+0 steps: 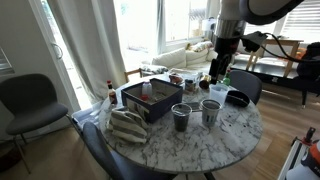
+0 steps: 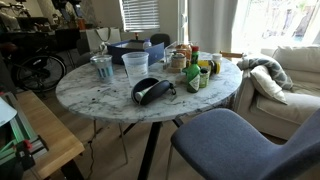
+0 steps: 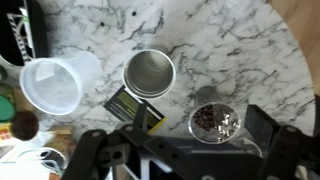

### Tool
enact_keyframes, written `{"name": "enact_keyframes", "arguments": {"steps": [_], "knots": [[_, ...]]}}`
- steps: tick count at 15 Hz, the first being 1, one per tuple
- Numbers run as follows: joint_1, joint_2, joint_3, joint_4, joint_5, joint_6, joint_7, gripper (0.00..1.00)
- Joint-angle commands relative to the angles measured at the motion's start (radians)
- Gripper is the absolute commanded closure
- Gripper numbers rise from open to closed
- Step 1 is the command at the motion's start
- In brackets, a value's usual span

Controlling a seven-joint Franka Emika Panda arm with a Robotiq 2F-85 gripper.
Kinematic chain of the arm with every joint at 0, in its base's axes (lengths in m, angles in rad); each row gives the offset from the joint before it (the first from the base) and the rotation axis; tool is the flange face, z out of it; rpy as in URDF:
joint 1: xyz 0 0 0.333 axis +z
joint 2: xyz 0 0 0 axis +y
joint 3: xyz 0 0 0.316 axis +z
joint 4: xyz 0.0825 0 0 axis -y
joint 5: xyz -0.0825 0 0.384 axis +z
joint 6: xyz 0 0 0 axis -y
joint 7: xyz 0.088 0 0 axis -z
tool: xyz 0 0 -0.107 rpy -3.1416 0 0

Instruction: Put the silver cup inside the large clear cup

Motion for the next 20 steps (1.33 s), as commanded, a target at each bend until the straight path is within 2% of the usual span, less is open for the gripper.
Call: {"name": "enact_keyframes", "arguments": {"steps": [1,3,4,7,9,11,16,17,18,20], "knots": [[0.075,0.18,0.012,0.06,0.05,0.078,-0.065,0.0],[0.079,0.244,0.015,0.104,0.03,0.054,-0.093,0.0],[0.07,0.156,0.027,0.047,0.028,0.061,-0.045,0.0],[0.071,0.232,0.026,0.092,0.028,0.061,-0.073,0.0],[0.019,0.253,0.016,0.089,-0.005,0.149,0.0,0.0],[-0.032,0.3,-0.042,0.09,0.001,0.207,-0.027,0.0],[-0.15,0.434,-0.18,0.124,0.015,0.198,-0.109,0.0],[-0.164,0.456,-0.195,0.136,0.019,0.188,-0.112,0.0],[-0.148,0.392,-0.171,0.104,0.015,0.189,-0.101,0.0],[-0.162,0.413,-0.182,0.11,0.015,0.189,-0.111,0.0]]}}
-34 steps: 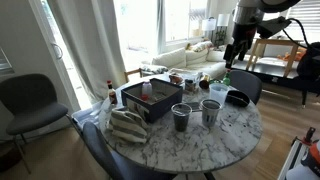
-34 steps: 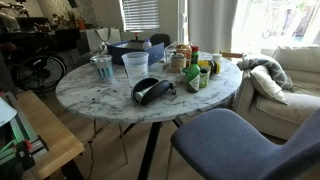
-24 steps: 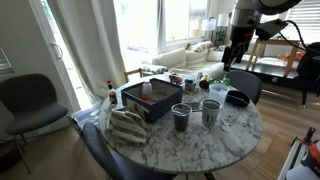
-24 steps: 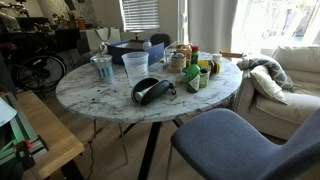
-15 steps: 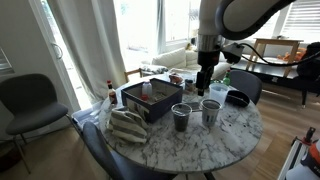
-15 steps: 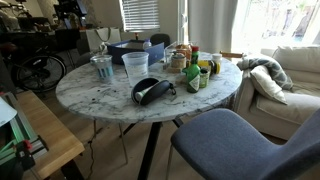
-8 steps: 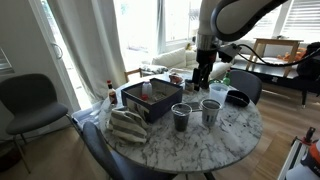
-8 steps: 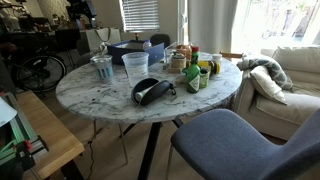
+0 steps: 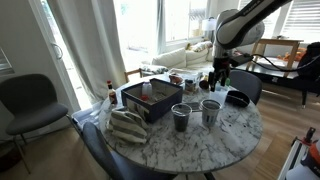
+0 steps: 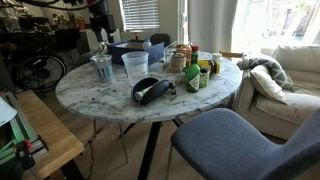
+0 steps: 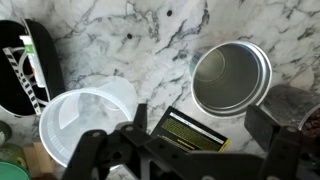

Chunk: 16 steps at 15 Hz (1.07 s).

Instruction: Put the silver cup inside the large clear cup

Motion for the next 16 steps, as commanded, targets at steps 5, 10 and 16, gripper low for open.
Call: {"name": "enact_keyframes", "arguments": {"steps": [5,10,16], "knots": [[-0.005,0.04,-0.002,-0.002,0.027,0.005,-0.02,0.0],[-0.026,0.104,-0.033,-0.021,0.065,0.02,-0.034,0.07],[-0.019,0.17,-0.029,-0.024,0.183,0.034,-0.073,0.55]]}}
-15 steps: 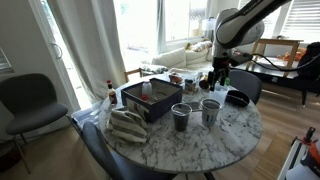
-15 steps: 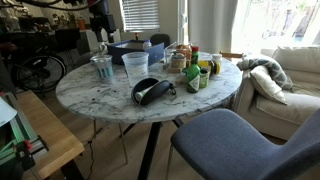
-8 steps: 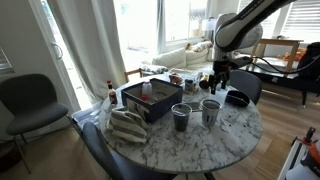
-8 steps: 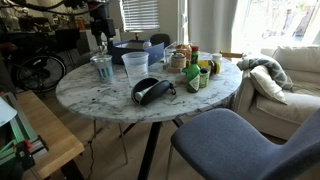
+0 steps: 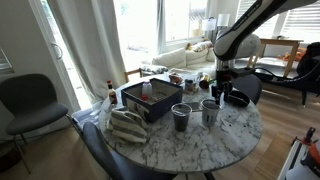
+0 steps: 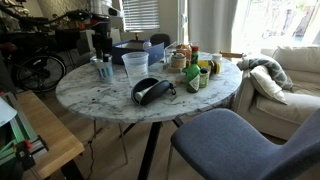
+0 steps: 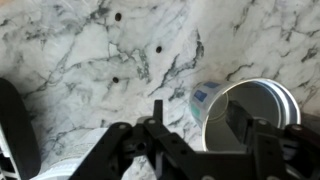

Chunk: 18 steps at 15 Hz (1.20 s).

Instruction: Put the silver cup inside the large clear cup

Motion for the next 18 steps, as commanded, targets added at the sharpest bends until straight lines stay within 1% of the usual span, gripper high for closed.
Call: {"name": "enact_keyframes", "arguments": {"steps": [1,2,3,4,7,10,11,13,15,16,17,18], "knots": [[0.004,0.038,0.003,-0.004,0.089,0.032,-0.056,0.58],[0.005,0.042,0.006,-0.003,0.105,0.032,-0.068,0.6],[0.006,0.046,0.011,-0.002,0.116,0.033,-0.075,0.67],[0.007,0.049,0.014,-0.002,0.126,0.033,-0.085,0.78],[0.013,0.042,0.026,-0.001,0.15,0.027,-0.1,0.99],[0.023,0.02,0.04,0.002,0.152,0.029,-0.108,1.0],[0.026,0.013,0.044,0.007,0.155,0.02,-0.111,0.99],[0.03,-0.005,0.046,0.039,0.164,-0.034,-0.115,0.99],[0.024,-0.032,0.043,0.088,0.136,-0.083,-0.11,0.99],[0.015,-0.04,0.038,0.129,0.105,-0.139,-0.094,0.99],[0.026,-0.006,0.046,0.082,0.127,-0.056,-0.091,0.99],[0.025,-0.016,0.045,0.102,0.126,-0.073,-0.091,0.95]]}}
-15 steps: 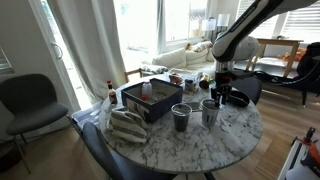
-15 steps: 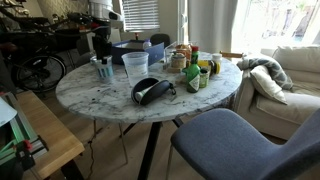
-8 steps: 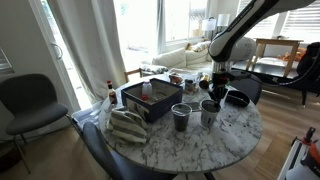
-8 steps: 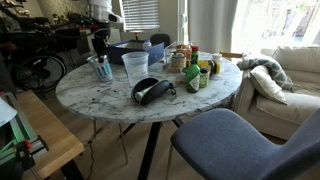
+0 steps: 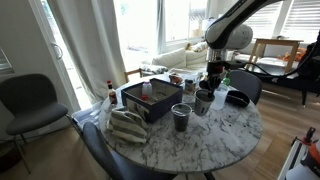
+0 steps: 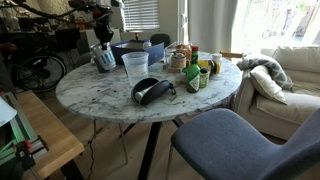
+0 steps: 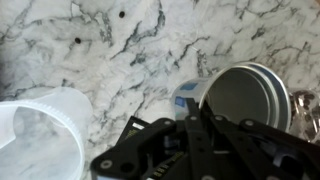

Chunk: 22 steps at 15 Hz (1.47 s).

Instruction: Put the silver cup inside the large clear cup

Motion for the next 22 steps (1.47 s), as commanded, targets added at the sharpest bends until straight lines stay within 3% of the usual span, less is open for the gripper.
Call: {"name": "enact_keyframes", "arguments": {"steps": [1,6,12,13,15,22], "knots": [[0.002,-0.002,-0.002,0.002,-0.001,-0.002,0.001,0.95],[-0.024,-0.01,-0.039,0.137,0.161,-0.129,0.047,0.99],[-0.142,0.049,-0.128,0.402,-0.017,-0.106,0.235,0.99],[-0.159,0.058,-0.137,0.412,-0.071,-0.105,0.268,0.99],[-0.151,0.022,-0.14,0.388,-0.033,-0.108,0.221,0.95],[-0.186,0.061,-0.169,0.431,-0.092,-0.134,0.192,0.99]]}}
